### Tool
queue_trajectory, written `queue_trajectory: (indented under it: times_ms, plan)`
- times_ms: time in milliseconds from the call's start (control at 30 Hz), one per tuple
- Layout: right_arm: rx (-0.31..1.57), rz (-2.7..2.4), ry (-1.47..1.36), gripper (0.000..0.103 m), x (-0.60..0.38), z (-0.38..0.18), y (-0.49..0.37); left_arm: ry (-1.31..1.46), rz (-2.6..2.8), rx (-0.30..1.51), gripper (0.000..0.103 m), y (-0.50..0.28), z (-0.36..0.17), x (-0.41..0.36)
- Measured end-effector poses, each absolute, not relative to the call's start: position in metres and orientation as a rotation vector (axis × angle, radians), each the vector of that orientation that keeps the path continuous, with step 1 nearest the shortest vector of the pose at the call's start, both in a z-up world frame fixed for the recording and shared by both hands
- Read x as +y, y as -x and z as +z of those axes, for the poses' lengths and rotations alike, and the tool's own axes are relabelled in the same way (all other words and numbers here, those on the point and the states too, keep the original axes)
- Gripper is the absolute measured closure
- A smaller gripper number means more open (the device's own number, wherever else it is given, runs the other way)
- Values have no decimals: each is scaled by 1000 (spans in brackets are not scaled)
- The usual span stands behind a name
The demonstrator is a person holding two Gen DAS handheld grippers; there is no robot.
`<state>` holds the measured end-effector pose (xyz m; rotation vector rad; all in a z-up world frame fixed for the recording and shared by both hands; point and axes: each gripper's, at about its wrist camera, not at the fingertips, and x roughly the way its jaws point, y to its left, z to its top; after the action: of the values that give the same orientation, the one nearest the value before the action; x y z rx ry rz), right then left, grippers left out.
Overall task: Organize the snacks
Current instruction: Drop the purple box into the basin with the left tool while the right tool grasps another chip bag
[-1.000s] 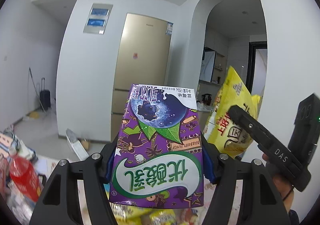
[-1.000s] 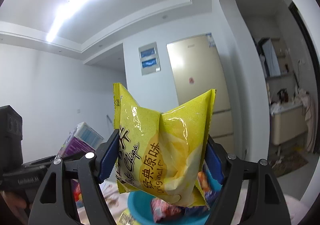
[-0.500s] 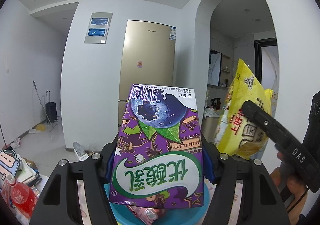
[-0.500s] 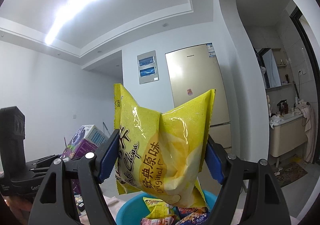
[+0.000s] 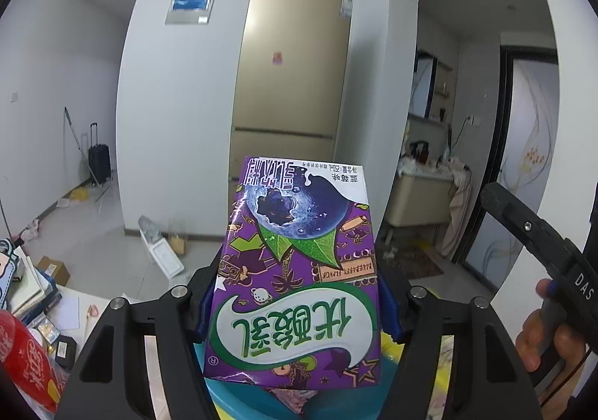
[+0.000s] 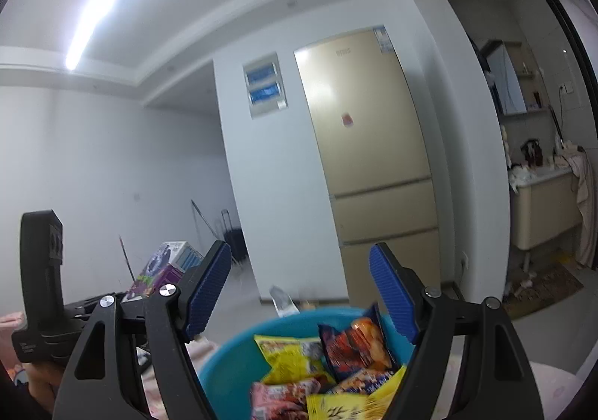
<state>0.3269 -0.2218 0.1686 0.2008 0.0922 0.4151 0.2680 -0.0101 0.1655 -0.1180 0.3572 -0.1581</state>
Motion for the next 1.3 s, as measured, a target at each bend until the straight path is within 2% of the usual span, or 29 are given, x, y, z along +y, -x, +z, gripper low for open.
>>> queue_trajectory:
  times_ms: [200, 267, 333, 433, 667, 900, 1033, 1300]
  plan:
    - [139, 402, -180, 27, -221, 160, -336, 116, -127, 452, 34, -294, 144, -8]
    - [154, 381, -161, 20, -223, 162, -338, 126, -122, 487, 34, -302, 135, -5]
    - [157, 380, -184, 9, -231, 163, -339, 139, -130, 534, 34, -315, 125, -2]
    - [156, 393, -229, 0, -241, 165, -340, 152, -129, 602, 34, -331, 108, 1]
    - [186, 397, -202, 0, -234, 168, -341, 176, -145, 674, 34, -346, 88, 1]
    - [207, 368, -32, 0, -244, 182, -315, 236, -178, 702, 34, -353, 79, 11]
    - [319, 232, 54, 0, -272, 151, -317, 260, -179, 731, 34, -361, 73, 17]
    - [732, 150, -3, 0, -314, 34, -355, 284, -121, 769, 34, -366, 65, 26]
